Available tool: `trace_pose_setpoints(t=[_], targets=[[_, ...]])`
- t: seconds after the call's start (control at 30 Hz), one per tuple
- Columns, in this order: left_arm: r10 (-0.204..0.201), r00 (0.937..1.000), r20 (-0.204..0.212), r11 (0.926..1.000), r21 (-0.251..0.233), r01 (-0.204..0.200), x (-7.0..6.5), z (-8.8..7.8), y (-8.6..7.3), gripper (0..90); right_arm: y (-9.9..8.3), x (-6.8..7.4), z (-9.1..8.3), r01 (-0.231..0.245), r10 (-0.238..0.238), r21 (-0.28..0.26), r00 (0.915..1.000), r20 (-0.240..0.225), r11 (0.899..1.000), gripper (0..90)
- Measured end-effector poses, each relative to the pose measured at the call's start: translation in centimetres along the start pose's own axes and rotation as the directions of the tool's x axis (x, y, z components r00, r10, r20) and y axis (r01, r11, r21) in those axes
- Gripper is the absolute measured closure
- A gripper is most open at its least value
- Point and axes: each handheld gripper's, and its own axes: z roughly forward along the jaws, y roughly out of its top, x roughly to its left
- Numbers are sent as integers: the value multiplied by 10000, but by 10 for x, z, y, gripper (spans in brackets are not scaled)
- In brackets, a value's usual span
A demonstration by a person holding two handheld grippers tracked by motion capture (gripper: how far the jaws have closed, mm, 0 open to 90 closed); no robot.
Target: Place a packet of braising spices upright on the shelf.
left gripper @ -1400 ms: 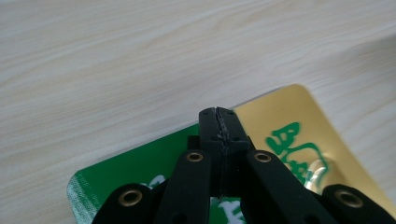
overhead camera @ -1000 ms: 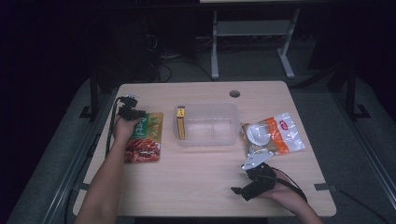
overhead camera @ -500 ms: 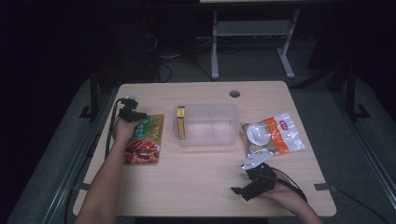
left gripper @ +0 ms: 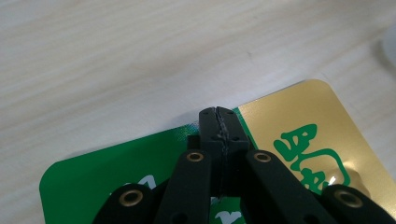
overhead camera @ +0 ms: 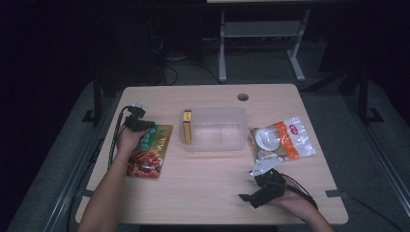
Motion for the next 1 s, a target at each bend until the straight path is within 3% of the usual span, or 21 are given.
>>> trace_pose_setpoints(t=[0.5,0.83,0.9,1.0], targets=[[629,9948,799,9979,114,-640,-27,-10,-14,900,1,2,0,34,-34,-20,10000,42,10000,92],[1321,9805,1456,9904,215,-1366,-53,-19,-26,900,1,2,-1,80,-79,-65,9999,67,9999,91],[1540,9727,1737,9863,324,-1620,-60,-22,-30,900,1,2,-1,73,-72,-59,9999,101,10000,92],[1628,9681,1906,9846,313,-1717,-68,-25,-34,900,1,2,-1,105,-104,-106,9999,77,9999,92]])
